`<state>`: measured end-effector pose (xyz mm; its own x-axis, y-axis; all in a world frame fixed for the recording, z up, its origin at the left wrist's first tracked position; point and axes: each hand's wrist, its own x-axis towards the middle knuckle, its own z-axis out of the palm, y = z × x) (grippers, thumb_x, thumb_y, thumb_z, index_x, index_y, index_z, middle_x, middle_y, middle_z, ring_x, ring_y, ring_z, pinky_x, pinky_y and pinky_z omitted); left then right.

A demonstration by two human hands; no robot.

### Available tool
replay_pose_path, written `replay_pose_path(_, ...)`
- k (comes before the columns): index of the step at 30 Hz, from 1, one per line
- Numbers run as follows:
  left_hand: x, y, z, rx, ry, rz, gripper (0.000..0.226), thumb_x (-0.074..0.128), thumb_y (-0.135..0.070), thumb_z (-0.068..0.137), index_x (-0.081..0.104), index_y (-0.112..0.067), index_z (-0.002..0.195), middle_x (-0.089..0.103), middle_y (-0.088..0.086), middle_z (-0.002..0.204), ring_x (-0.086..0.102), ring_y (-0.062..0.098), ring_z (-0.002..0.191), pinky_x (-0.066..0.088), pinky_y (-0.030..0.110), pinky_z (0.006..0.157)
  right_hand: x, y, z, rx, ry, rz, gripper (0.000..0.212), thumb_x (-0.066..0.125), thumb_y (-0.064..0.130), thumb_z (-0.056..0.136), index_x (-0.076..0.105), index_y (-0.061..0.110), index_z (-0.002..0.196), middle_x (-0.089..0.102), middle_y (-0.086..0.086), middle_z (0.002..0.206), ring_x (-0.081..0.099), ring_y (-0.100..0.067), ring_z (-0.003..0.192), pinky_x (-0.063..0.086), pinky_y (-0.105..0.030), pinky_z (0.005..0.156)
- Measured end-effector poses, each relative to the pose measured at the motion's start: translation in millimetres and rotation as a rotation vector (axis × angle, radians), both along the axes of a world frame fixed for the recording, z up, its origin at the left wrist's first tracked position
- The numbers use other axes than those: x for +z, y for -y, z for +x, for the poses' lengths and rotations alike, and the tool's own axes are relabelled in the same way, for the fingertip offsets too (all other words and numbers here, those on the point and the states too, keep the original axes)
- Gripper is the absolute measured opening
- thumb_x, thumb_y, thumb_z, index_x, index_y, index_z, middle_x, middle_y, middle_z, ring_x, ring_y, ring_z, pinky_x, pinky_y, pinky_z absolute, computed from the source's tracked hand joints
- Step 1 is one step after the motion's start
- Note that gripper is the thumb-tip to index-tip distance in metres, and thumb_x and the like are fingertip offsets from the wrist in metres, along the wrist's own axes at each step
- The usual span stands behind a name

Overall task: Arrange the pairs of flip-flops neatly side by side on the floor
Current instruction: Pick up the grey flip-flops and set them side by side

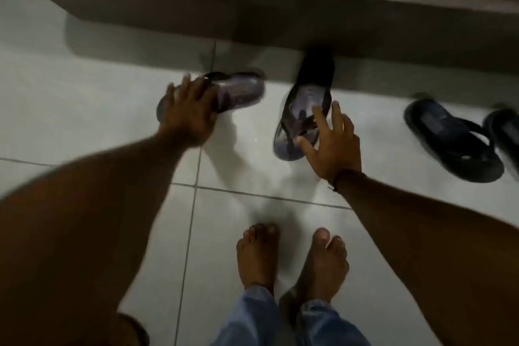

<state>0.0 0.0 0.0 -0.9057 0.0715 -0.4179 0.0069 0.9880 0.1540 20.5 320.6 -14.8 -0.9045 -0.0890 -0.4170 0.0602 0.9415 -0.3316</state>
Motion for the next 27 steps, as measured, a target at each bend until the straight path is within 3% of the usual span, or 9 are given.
replay_pose_path(2,-16,18,-29,-0.031,0.048,-0.064,0.069,0.039,-0.057,0.101,0.027,-0.031,0.164,0.018,0.014,0.174,0.009,0.046,0.159,0.003,0.068,0.124,-17,1,-14,0.084,-0.021,0.064,0.089,0.053,0.072,0.088,0.02,0.034,0.162,0.005,-0.013,0.173,0.019,-0.045,0.153,0.037,-0.06,0.112)
replay_pose_path(4,-24,33,-55,-0.072,0.146,-0.097,0.082,0.049,-0.07,0.094,0.017,-0.041,0.163,0.017,0.013,0.173,0.014,0.047,0.157,0.002,0.071,0.122,-30,2,-27,0.13,0.013,0.126,0.096,0.054,0.078,0.084,0.017,0.036,0.162,0.0,-0.013,0.173,0.019,-0.045,0.152,0.037,-0.06,0.112)
replay_pose_path(6,-34,31,-57,-0.091,0.22,-0.109,0.09,0.058,-0.068,0.092,0.012,-0.041,0.164,0.023,0.017,0.169,0.031,0.051,0.148,0.014,0.073,0.121,-40,4,-28,0.148,0.02,0.183,0.097,0.054,0.08,0.082,0.018,0.038,0.161,-0.001,-0.012,0.173,0.022,-0.045,0.15,0.039,-0.059,0.109)
replay_pose_path(8,-45,25,-49,-0.049,0.209,-0.091,0.089,0.065,-0.057,0.093,0.013,-0.041,0.164,0.029,0.021,0.162,0.04,0.054,0.136,0.035,0.066,0.113,-45,4,-28,0.153,0.024,0.167,0.094,0.054,0.079,0.082,0.023,0.038,0.16,0.001,-0.012,0.173,0.025,-0.043,0.147,0.04,-0.058,0.106)
replay_pose_path(11,-49,-4,-33,0.187,0.149,0.024,0.076,0.061,-0.053,0.095,0.023,-0.045,0.16,0.037,0.019,0.15,0.042,0.05,0.127,0.046,0.06,0.099,-47,0,-32,0.164,0.044,0.141,0.094,0.057,0.077,0.082,0.024,0.038,0.16,0.0,-0.01,0.173,0.025,-0.041,0.148,0.04,-0.055,0.109)
replay_pose_path(18,-54,-110,9,0.579,0.082,0.202,0.054,0.047,-0.055,0.101,0.036,-0.04,0.151,0.048,0.017,0.127,0.057,0.044,0.111,0.049,0.05,0.083,-40,-18,-24,0.273,0.104,0.094,0.107,0.084,0.052,0.074,0.026,0.031,0.161,-0.002,-0.014,0.173,0.016,-0.04,0.156,0.031,-0.052,0.122)
replay_pose_path(23,-55,-137,15,0.6,0.052,0.171,0.063,0.054,-0.053,0.099,0.033,-0.036,0.156,0.05,0.016,0.128,0.06,0.041,0.108,0.046,0.044,0.076,-39,-22,-26,0.339,0.098,0.09,0.105,0.084,0.05,0.076,0.027,0.029,0.161,-0.001,-0.015,0.173,0.011,-0.039,0.158,0.027,-0.05,0.124)
replay_pose_path(27,-53,-138,18,0.58,0.039,0.166,0.053,0.053,-0.052,0.099,0.04,-0.035,0.148,0.051,0.015,0.123,0.062,0.039,0.101,0.052,0.044,0.076,-43,-24,-27,0.359,0.098,0.102,0.107,0.084,0.051,0.075,0.026,0.029,0.161,-0.001,-0.015,0.173,0.008,-0.039,0.158,0.026,-0.052,0.123)
